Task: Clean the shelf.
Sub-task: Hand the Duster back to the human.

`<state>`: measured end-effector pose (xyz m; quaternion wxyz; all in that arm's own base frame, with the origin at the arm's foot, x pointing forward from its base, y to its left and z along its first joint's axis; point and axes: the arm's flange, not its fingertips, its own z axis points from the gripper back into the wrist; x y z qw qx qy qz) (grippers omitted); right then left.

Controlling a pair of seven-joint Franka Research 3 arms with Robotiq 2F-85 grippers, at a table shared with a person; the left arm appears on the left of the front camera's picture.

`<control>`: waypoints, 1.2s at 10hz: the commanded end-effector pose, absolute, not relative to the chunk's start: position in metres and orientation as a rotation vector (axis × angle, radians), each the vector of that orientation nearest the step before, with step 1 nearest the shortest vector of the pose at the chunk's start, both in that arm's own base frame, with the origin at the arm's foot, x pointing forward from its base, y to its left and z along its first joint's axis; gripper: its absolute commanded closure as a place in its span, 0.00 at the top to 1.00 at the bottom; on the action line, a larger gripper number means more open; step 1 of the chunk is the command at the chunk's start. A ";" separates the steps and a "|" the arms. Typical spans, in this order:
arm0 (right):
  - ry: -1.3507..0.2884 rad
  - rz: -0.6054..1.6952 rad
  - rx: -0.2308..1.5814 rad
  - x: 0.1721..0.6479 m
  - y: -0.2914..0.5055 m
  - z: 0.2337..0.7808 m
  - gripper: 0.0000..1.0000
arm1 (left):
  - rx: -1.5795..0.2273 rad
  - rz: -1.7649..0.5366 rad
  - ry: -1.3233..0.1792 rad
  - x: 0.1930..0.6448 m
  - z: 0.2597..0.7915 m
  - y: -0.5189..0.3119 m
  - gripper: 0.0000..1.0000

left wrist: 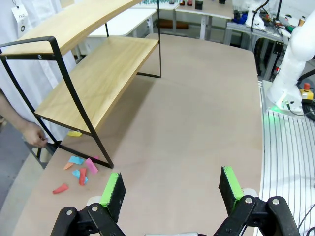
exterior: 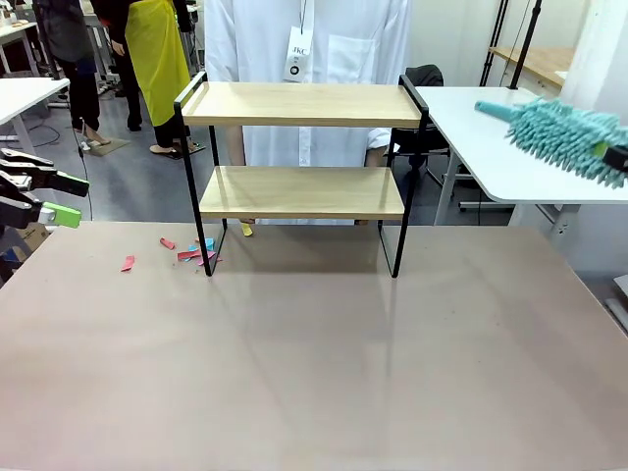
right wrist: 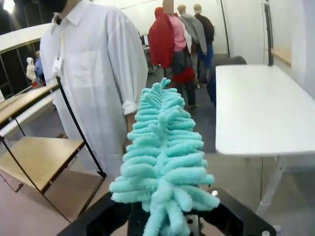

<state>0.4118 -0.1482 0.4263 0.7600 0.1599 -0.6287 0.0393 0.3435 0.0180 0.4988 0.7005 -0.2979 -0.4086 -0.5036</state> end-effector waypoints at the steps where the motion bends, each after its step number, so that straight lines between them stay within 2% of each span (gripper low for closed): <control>1: -1.396 0.048 0.337 0.409 -0.145 0.408 0.17 | -0.682 -1.117 -0.938 0.345 0.500 0.017 1.00; 4: -1.439 0.030 0.344 0.402 -0.148 0.410 0.17 | -0.682 -1.117 -0.938 0.345 0.500 0.017 1.00; 5: -1.338 0.042 0.360 0.405 -0.148 0.402 0.17 | -0.682 -1.117 -0.938 0.345 0.500 0.017 1.00; 12: -1.338 0.042 0.360 0.405 -0.148 0.402 0.17 | -0.682 -1.117 -0.938 0.345 0.500 0.017 1.00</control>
